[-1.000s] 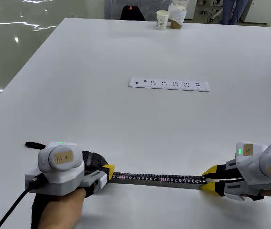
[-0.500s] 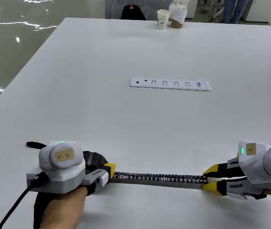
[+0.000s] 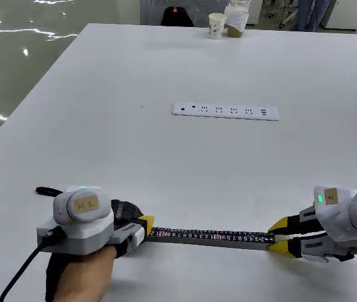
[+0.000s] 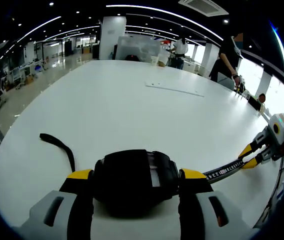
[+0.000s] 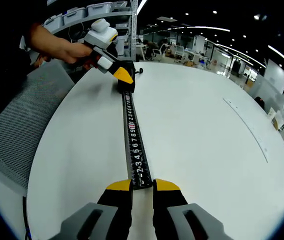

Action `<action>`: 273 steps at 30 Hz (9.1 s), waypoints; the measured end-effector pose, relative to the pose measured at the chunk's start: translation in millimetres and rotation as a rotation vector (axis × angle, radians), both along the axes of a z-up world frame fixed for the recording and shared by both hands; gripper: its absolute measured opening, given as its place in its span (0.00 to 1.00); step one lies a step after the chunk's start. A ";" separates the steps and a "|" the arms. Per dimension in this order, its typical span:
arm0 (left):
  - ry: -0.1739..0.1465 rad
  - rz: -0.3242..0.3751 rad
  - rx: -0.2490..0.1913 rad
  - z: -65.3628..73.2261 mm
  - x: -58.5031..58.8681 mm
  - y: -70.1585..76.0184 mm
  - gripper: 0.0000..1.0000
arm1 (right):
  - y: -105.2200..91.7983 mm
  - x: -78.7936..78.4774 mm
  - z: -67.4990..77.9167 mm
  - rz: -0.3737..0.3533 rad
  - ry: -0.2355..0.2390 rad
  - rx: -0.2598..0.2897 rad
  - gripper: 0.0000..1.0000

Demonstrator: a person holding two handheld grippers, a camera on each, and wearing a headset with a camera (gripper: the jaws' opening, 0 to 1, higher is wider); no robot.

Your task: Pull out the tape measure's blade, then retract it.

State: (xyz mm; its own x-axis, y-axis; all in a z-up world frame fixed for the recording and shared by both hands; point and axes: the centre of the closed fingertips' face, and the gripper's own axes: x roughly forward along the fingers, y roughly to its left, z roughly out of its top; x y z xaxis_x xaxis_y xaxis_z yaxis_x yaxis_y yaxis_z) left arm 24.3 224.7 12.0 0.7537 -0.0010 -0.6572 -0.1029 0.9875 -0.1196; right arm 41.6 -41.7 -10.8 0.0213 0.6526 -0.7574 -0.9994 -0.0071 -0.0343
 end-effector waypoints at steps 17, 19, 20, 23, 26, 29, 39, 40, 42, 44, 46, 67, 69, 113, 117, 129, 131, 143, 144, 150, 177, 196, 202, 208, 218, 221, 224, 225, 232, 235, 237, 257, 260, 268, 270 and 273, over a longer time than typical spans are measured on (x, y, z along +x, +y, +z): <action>0.004 -0.007 0.013 -0.5 -0.3 0.1 0.63 | -0.4 -0.4 -1.3 0.021 -0.024 -0.008 0.09; 0.011 -0.007 0.017 -0.7 -0.4 0.1 0.63 | -0.3 -0.4 -1.2 0.021 -0.021 -0.008 0.09; 0.014 -0.004 0.020 -0.7 -0.6 0.2 0.63 | -0.6 -0.6 -1.1 0.022 -0.021 -0.008 0.09; 0.022 0.003 0.022 -1.4 -1.3 0.2 0.62 | 0.5 -1.8 -1.4 0.025 -0.015 -0.004 0.09; 0.025 -0.005 0.026 -1.6 -2.0 0.5 0.61 | 2.2 -2.6 -1.0 0.028 -0.013 0.000 0.09; 0.028 -0.003 0.024 -1.5 -1.9 1.3 0.60 | 2.7 -2.3 -1.3 0.030 -0.014 -0.002 0.09; 0.029 -0.021 0.030 -1.7 -1.9 1.5 0.59 | 2.4 -2.7 -0.9 0.025 -0.009 -0.002 0.09; 0.030 -0.023 0.031 -1.7 -1.9 1.5 0.58 | 2.6 -3.1 -0.8 0.024 -0.007 -0.002 0.09; 0.029 -0.024 0.031 -1.7 -2.0 1.4 0.58 | 2.5 -3.4 -0.8 0.024 -0.006 -0.003 0.09; 0.030 -0.026 0.030 -1.5 -1.8 1.3 0.58 | 2.5 -3.5 -0.7 0.025 -0.005 -0.004 0.09; 0.031 -0.028 0.029 -1.4 -1.9 1.4 0.58 | 2.4 -3.2 -0.9 0.024 -0.005 -0.005 0.09; 0.029 -0.032 0.005 -1.1 -2.4 1.7 0.58 | 5.2 -2.6 -0.1 0.015 -0.003 -0.010 0.09; 0.029 -0.032 0.002 -1.1 -2.6 1.5 0.58 | 5.9 -2.6 -0.3 0.015 -0.001 -0.009 0.09; 0.029 -0.041 -0.015 -1.2 -3.5 1.3 0.59 | 47.4 -7.5 -0.9 0.040 0.008 0.013 0.09; 0.030 -0.042 -0.017 -1.2 -3.6 1.4 0.59 | 51.7 -8.2 -0.7 0.041 0.010 0.017 0.09; 0.031 -0.043 -0.020 -1.5 -3.4 1.3 0.59 | 64.2 -9.7 -0.8 0.043 0.014 0.029 0.09; 0.031 -0.042 -0.021 -1.5 -3.4 1.3 0.60 | 67.0 -10.4 -0.6 0.044 0.015 0.030 0.09; 0.034 -0.044 -0.026 -1.3 -3.9 1.3 0.60 | 77.6 -11.4 -0.7 0.049 0.016 0.040 0.09; 0.034 -0.043 -0.025 -1.2 -3.8 1.3 0.60 | 78.3 -11.5 -0.5 0.049 0.017 0.041 0.09; 0.034 -0.042 -0.027 -1.1 -4.0 1.4 0.60 | 83.8 -11.9 -0.8 0.049 0.020 0.045 0.09; 0.038 -0.044 -0.038 -1.4 -3.3 1.8 0.60 | 108.0 -12.0 -1.3 0.065 0.015 0.057 0.10; 0.038 -0.048 -0.042 -1.4 -3.5 2.1 0.60 | 128.4 -15.0 -1.2 0.078 0.017 0.072 0.10; 0.039 -0.049 -0.043 -1.2 -3.6 2.1 0.60 | 135.4 -16.4 -1.3 0.080 0.019 0.081 0.10; 0.039 -0.048 -0.045 -1.3 -3.2 2.2 0.60 | 142.1 -17.7 -1.4 0.085 0.021 0.088 0.10; 0.042 -0.048 -0.049 -1.6 -3.5 2.2 0.60 | 152.9 -19.8 -1.5 0.093 0.026 0.099 0.10; 0.042 -0.049 -0.050 -1.7 -3.6 2.1 0.60 | 156.1 -21.4 -1.3 0.095 0.029 0.102 0.10; 0.042 -0.050 -0.050 -1.7 -3.6 2.2 0.60 | 160.0 -22.1 -1.4 0.098 0.030 0.104 0.10; 0.042 -0.049 -0.051 -1.6 -3.6 2.3 0.60 | 161.7 -22.5 -1.2 0.099 0.031 0.105 0.10; 0.043 -0.050 -0.054 -1.6 -3.4 2.6 0.60 | 170.2 -24.5 -1.0 0.104 0.035 0.112 0.10; 0.043 -0.051 -0.056 -1.6 -3.5 2.7 0.60 | 173.6 -25.1 -1.2 0.107 0.037 0.115 0.10; 0.044 -0.051 -0.057 -1.6 -3.5 2.8 0.60 | 176.3 -26.0 -1.1 0.109 0.039 0.116 0.10; 0.048 -0.050 -0.067 -1.2 -4.3 3.1 0.60 | 201.2 -32.4 -0.8 0.122 0.050 0.139 0.10; 0.049 -0.049 -0.070 -1.0 -4.4 3.0 0.60 | 205.0 -33.0 -0.7 0.123 0.053 0.142 0.10; 0.050 -0.048 -0.075 -0.7 -4.5 3.3 0.60 | 213.1 -34.1 -0.6 0.123 0.059 0.152 0.10; 0.050 -0.048 -0.077 -0.6 -4.4 3.1 0.60 | 214.4 -34.1 -0.8 0.122 0.061 0.154 0.10; 0.050 -0.048 -0.078 -0.8 -4.3 3.2 0.61 | 215.7 -34.6 -0.8 0.120 0.063 0.156 0.10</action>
State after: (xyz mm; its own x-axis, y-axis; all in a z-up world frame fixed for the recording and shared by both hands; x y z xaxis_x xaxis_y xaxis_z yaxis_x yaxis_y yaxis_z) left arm 20.0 227.9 11.2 0.7175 -0.0889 -0.6908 -0.0638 0.9793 -0.1923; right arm 7.0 174.0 -11.6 -0.1078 0.7570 -0.6444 -0.9919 -0.1260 0.0180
